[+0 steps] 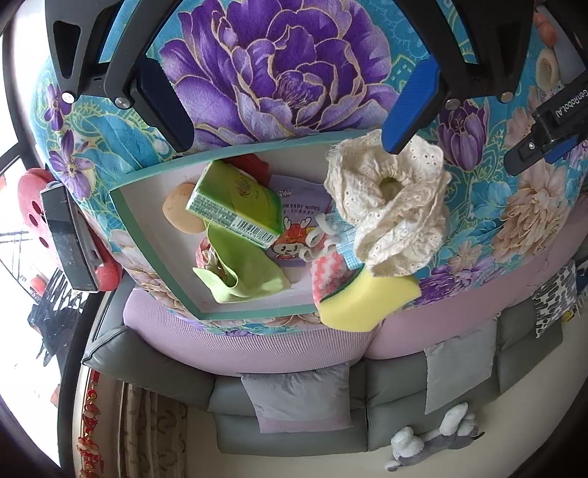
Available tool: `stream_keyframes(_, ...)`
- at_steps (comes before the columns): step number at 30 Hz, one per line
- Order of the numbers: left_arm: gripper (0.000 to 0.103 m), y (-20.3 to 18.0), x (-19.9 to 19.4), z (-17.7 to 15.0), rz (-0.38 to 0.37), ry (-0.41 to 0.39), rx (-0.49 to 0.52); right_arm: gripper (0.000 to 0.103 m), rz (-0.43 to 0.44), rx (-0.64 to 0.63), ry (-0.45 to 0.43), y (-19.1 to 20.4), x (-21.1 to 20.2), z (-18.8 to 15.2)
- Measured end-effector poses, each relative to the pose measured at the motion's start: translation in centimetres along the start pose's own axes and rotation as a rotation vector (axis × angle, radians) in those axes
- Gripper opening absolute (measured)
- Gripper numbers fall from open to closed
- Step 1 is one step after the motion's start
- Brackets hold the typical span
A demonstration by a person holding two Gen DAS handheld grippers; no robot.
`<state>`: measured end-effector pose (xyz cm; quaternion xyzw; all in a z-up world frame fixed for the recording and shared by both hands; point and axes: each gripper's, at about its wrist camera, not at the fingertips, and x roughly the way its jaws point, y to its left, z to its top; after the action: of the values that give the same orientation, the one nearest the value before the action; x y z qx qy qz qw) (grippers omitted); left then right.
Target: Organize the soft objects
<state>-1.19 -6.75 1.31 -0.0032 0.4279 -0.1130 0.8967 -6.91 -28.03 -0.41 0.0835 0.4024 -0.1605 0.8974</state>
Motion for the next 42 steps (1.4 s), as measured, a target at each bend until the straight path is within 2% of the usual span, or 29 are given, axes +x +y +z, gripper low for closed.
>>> stream_keyframes(8,0.103,0.1,-0.6,-1.3,0.103,-0.002,0.023,0.103,0.022,-0.031,0.008,1.2,-0.4,-0.7)
stream_keyframes(13,0.103,0.2,-0.6,-1.6,0.135,-0.004,0.027,0.103,0.027,-0.038,0.007,1.3,-0.4,-0.8)
stream_keyframes(30,0.103,-0.3,1.4,-2.0,0.15,0.057,0.098,0.103,0.029,-0.074,0.055,2.0,1.5,-1.2)
stream_keyframes(42,0.103,-0.4,2.5,-2.0,0.154,0.061,0.103,0.103,0.022,-0.067,0.078,1.4,2.9,-1.4)
